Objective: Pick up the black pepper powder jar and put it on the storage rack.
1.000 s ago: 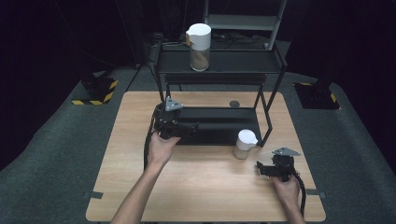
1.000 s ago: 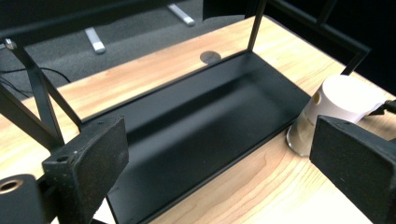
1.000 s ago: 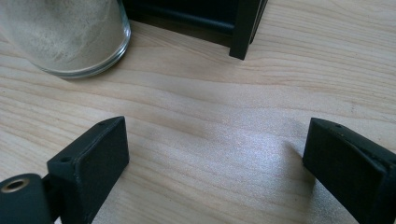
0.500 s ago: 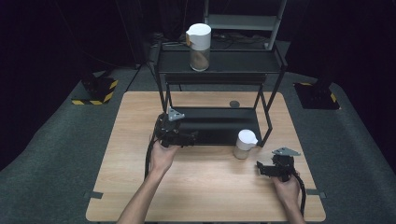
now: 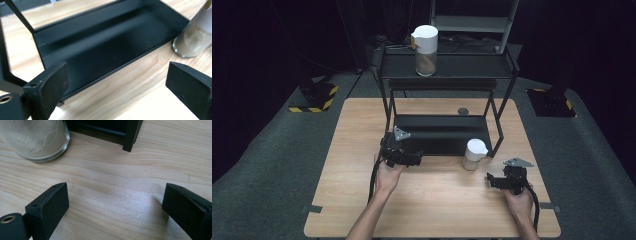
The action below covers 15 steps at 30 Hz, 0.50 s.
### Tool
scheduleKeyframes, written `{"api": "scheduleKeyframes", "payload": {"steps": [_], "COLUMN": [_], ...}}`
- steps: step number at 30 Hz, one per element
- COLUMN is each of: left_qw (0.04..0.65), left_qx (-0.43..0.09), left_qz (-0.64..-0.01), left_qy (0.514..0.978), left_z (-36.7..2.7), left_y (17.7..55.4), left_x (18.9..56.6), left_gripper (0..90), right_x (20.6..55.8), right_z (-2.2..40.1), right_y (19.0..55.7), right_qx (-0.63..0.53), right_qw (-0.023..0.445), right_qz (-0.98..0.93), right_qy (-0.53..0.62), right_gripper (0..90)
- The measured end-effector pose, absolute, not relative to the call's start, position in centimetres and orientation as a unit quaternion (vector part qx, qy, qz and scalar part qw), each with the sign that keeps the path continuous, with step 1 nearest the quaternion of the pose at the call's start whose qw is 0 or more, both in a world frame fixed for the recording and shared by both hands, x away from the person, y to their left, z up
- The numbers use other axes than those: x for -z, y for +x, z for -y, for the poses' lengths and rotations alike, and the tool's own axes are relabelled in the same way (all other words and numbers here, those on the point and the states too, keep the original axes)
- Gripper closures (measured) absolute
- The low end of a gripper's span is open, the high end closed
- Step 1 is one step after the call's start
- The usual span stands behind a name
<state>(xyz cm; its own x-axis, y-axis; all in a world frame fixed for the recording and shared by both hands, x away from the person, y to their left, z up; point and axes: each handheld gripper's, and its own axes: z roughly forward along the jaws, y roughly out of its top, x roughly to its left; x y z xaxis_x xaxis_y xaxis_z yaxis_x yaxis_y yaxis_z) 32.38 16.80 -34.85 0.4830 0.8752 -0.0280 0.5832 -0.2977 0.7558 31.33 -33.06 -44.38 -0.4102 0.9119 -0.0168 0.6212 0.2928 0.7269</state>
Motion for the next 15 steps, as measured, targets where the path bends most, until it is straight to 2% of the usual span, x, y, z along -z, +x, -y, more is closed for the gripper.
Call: {"api": "scheduleKeyframes", "payload": {"steps": [15], "left_qw": [0.332], "left_qx": [-0.186], "left_qz": [-0.496], "left_qy": [0.781], "left_z": [-16.0], "left_y": [33.0], "left_x": [39.4], "left_gripper": [5.9], "right_x": [44.4], "right_z": [33.0], "right_y": [31.3], "right_qx": [-0.328], "right_qw": [0.221], "right_qz": [-0.773], "right_qy": [0.496], "right_gripper": [6.3]}}
